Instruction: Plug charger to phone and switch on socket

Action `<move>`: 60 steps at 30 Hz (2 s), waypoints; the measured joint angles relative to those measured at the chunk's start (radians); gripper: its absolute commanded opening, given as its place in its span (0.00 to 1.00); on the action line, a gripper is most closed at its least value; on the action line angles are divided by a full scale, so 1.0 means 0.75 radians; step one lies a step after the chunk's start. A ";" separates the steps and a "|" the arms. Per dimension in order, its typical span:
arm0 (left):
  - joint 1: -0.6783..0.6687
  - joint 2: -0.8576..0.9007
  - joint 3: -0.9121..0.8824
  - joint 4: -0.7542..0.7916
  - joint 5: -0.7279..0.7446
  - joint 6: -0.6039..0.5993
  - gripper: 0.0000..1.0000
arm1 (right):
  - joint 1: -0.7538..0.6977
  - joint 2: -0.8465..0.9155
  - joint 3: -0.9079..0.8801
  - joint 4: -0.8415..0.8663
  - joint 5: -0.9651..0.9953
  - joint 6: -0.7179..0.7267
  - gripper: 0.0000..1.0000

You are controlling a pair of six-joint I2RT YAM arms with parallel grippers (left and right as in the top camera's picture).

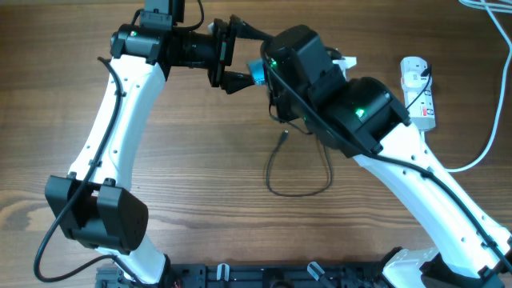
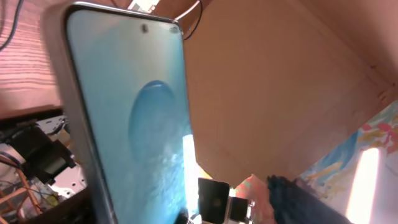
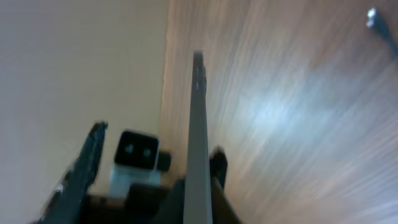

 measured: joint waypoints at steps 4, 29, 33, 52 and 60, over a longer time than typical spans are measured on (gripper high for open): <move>0.000 0.000 0.000 0.000 -0.006 -0.018 0.61 | 0.001 -0.001 0.000 0.002 0.033 0.140 0.04; 0.000 0.000 0.000 0.026 -0.001 -0.093 0.05 | -0.001 -0.026 0.000 0.061 0.061 0.195 0.04; 0.000 0.000 0.000 0.030 0.011 -0.089 0.04 | -0.004 -0.031 0.000 0.066 0.061 0.253 0.08; 0.132 0.004 -0.003 -0.303 -0.822 0.612 0.04 | -0.497 -0.129 -0.003 -0.337 -0.315 -1.383 1.00; 0.199 0.004 -0.003 -0.472 -1.285 0.785 0.04 | -0.404 0.097 -0.532 -0.126 -0.450 -1.578 0.74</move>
